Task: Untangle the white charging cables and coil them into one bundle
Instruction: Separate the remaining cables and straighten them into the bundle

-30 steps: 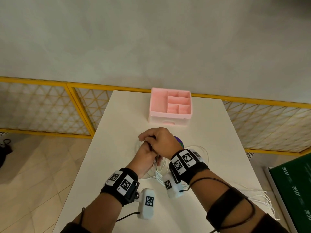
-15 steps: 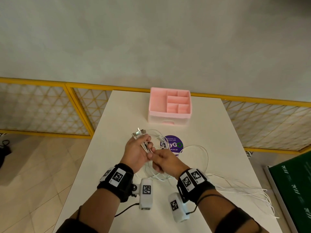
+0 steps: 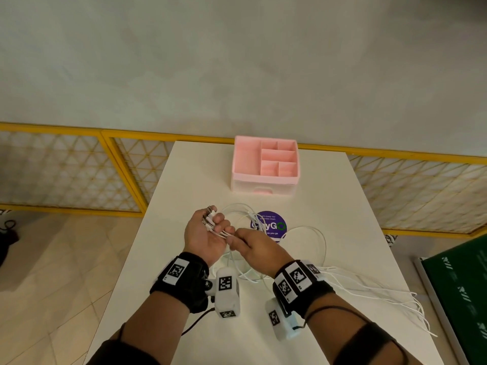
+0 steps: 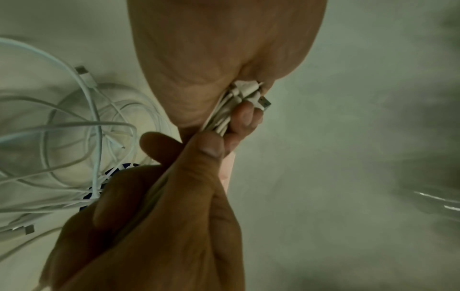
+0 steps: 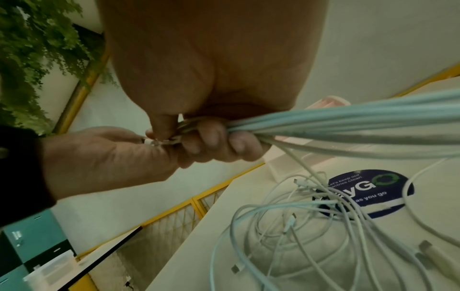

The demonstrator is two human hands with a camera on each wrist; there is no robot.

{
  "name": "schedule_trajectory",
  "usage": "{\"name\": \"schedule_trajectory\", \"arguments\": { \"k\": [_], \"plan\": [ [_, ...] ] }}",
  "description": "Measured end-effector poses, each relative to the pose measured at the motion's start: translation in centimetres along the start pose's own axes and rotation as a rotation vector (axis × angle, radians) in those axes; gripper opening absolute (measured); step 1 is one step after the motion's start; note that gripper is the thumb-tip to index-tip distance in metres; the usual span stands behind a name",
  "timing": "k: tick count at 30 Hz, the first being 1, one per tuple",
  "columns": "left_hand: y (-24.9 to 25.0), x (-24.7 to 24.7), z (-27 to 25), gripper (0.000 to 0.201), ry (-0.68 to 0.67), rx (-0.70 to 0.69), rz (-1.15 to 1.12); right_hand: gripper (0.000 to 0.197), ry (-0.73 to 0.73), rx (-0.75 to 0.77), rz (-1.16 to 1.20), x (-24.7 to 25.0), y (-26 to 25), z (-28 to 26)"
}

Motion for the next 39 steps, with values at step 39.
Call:
{"name": "schedule_trajectory", "arguments": {
  "k": [39],
  "plan": [
    [0.0,-1.7,-0.7,0.037,-0.088,-0.058,0.284,0.033,0.233,-0.613,0.159,3.3,17.1,-3.4]
  ]
}}
Point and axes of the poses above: each hand's wrist, its own z-axis towards the middle knuckle, its own x-axis out of the back of the hand, y = z × x, the point moved 7 cm from there along z, towards the middle knuckle, and after that the axes turned 14 degrees about -y, right-handed, at the moved point
